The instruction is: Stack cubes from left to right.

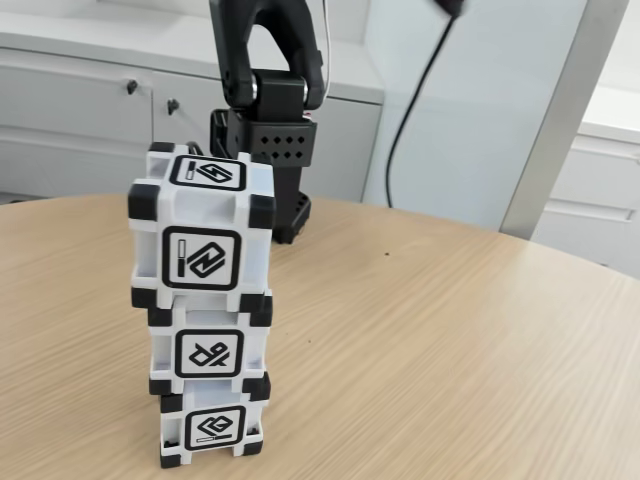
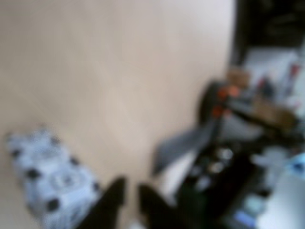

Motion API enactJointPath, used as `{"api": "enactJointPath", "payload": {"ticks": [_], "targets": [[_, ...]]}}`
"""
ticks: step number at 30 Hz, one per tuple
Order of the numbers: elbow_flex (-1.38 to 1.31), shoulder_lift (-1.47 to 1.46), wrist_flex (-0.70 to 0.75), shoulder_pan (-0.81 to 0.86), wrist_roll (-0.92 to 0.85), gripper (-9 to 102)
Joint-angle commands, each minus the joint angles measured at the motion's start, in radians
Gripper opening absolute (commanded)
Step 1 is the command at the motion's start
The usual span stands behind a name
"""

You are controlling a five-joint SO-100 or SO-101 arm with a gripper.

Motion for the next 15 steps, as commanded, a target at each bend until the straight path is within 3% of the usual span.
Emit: {"api": "enactJointPath", "payload": {"ticks": [1,10,15], "targets": [[-0.008,0.015,-0.037,-0.008,0.034,0],[0.006,0.192,-0.035,-0.009,0.057,0],[0.163,0.353,-0.052,-0.009,0.037,0]]}}
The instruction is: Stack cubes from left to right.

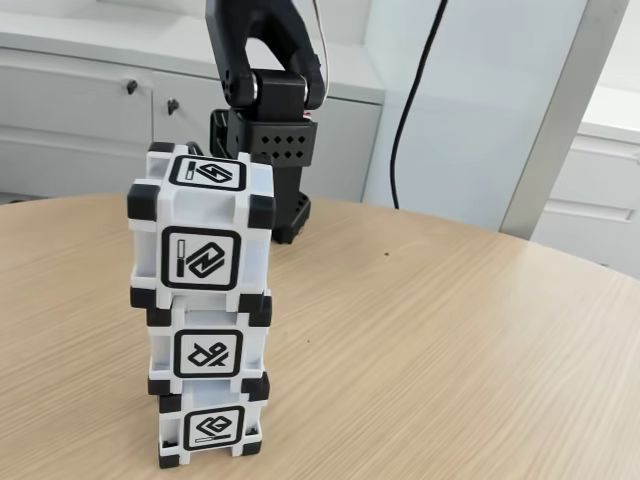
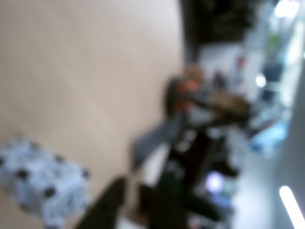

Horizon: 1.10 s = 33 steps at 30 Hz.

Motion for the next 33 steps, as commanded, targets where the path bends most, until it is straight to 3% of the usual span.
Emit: {"api": "enactJointPath", "payload": {"ticks": [1,5,13,23,33], "targets": [[0.104,0.101,-0.023,-0.003,-0.026,0],[0.276,0.264,-0.049,-0.003,-0.048,0],[0.696,0.609,-0.307,-0.003,-0.11,0],[1.154,0.666,-0.577,0.014,-0.158,0],[1.342,0.655,-0.572,0.006,-0.169,0]]}}
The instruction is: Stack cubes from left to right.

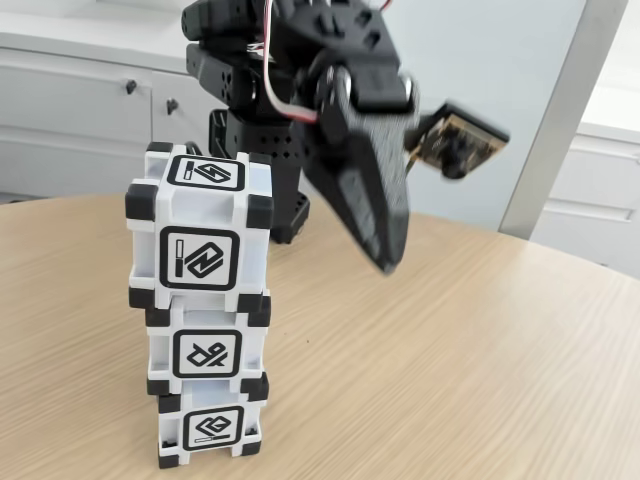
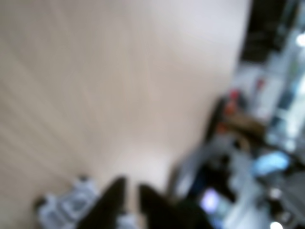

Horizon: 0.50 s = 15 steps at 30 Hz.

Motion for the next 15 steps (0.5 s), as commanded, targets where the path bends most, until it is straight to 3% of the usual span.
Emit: {"api": "enactJointPath", "payload": {"ticks": [1,10,15], "targets": [[0.026,0.002,-0.014,0.006,-0.02,0],[0.025,0.018,0.242,0.012,-0.017,0],[0.025,0.02,0.27,0.015,0.025,0]]}}
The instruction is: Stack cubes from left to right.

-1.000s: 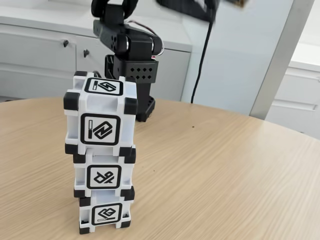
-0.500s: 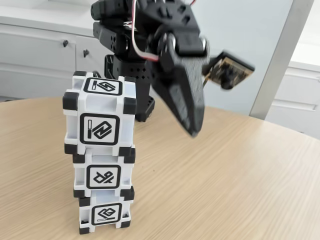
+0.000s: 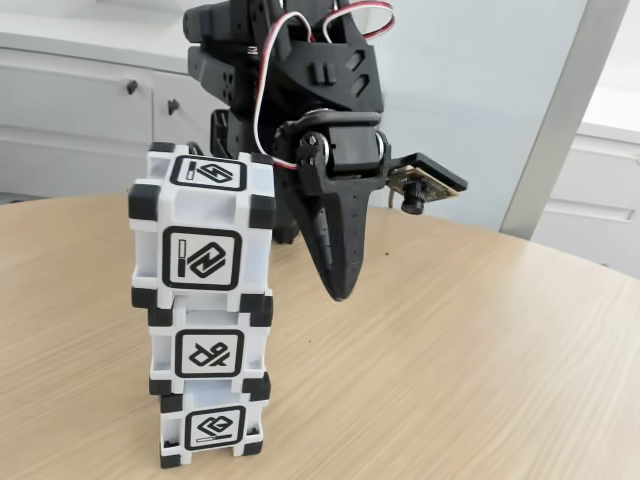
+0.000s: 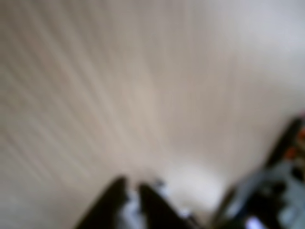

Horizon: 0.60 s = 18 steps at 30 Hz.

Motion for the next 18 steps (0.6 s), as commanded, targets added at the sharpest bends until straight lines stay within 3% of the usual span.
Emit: {"api": "enactJointPath", "payload": {"ticks": [1,18], "targets": [[-0.015,0.008,0.009,0.014,0.011,0],[-0.011,0.008,0.009,0.008,-0.066,0]]}}
